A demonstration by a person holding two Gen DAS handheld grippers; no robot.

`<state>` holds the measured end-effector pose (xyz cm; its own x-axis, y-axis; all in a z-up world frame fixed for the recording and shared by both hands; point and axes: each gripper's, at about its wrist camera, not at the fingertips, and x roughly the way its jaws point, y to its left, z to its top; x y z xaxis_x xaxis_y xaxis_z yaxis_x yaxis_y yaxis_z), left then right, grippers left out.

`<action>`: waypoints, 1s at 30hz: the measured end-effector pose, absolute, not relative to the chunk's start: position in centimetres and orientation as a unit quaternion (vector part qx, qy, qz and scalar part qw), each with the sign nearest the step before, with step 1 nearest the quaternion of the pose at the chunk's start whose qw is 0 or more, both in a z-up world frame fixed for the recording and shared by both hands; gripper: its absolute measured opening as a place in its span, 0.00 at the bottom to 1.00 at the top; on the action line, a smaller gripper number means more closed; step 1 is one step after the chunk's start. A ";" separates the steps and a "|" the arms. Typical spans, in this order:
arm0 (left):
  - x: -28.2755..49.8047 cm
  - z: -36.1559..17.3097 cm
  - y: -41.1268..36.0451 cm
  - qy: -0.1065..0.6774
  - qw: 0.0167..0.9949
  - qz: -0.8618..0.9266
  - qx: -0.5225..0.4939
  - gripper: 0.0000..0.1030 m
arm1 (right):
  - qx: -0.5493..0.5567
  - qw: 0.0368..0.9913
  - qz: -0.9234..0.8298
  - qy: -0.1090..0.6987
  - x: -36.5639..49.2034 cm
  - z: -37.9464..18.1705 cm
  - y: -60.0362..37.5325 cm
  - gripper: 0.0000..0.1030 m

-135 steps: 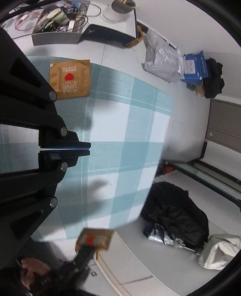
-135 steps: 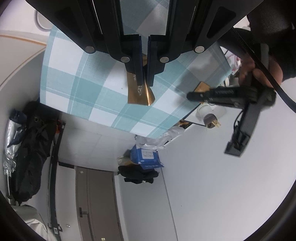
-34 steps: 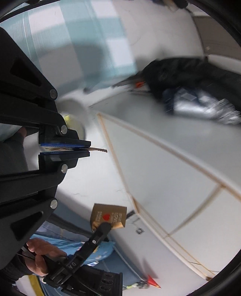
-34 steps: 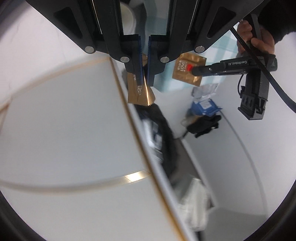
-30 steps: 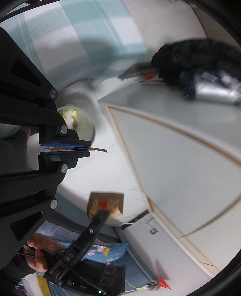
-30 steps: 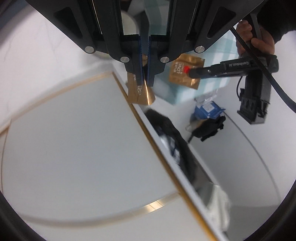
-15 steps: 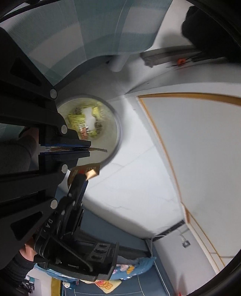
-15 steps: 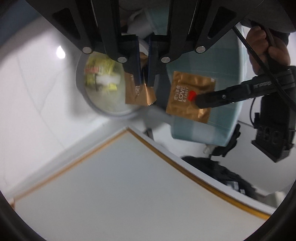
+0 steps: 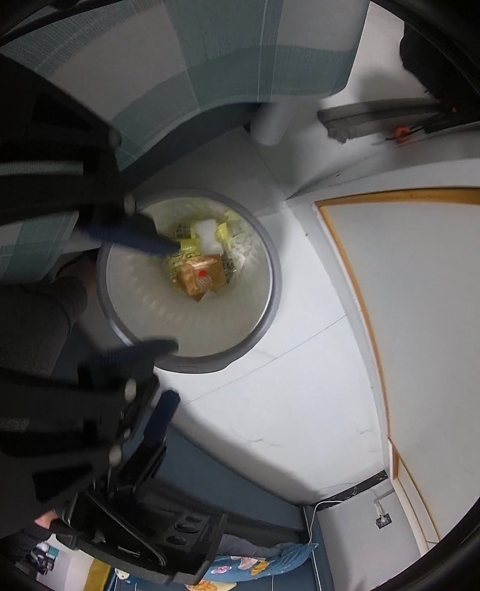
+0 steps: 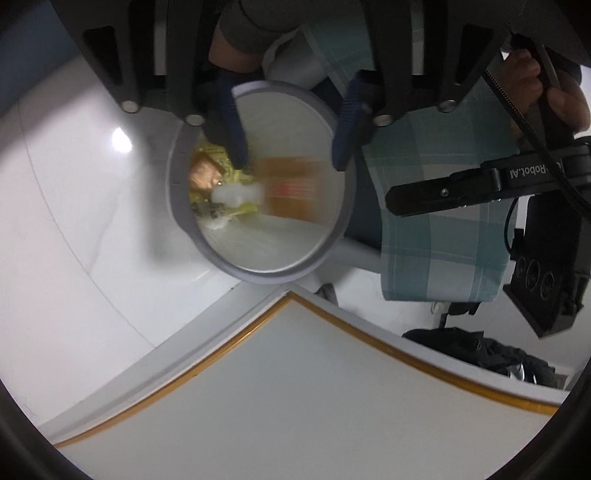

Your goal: Collect trash

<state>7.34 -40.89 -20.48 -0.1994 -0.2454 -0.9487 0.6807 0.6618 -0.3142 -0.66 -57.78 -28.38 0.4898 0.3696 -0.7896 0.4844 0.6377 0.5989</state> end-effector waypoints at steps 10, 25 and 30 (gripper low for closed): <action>6.4 -16.0 -39.1 0.608 0.685 -0.363 0.169 0.72 | 0.400 0.770 -0.052 0.494 -2.1 -24.6 -58.5 0.68; 5.1 -10.2 -36.3 0.530 0.748 -0.366 0.157 0.84 | 0.348 0.805 -0.062 0.477 -2.6 -18.3 -56.8 0.86; 5.1 -9.6 -35.6 0.524 0.759 -0.355 0.153 0.85 | 0.334 0.813 -0.067 0.472 -2.9 -16.9 -56.1 0.89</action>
<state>5.05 -35.58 -9.64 0.1984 -0.3789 -0.9039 0.6995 0.7008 -0.1402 -2.88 -56.13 -16.89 0.5449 0.2064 -0.8127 0.4246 0.7679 0.4797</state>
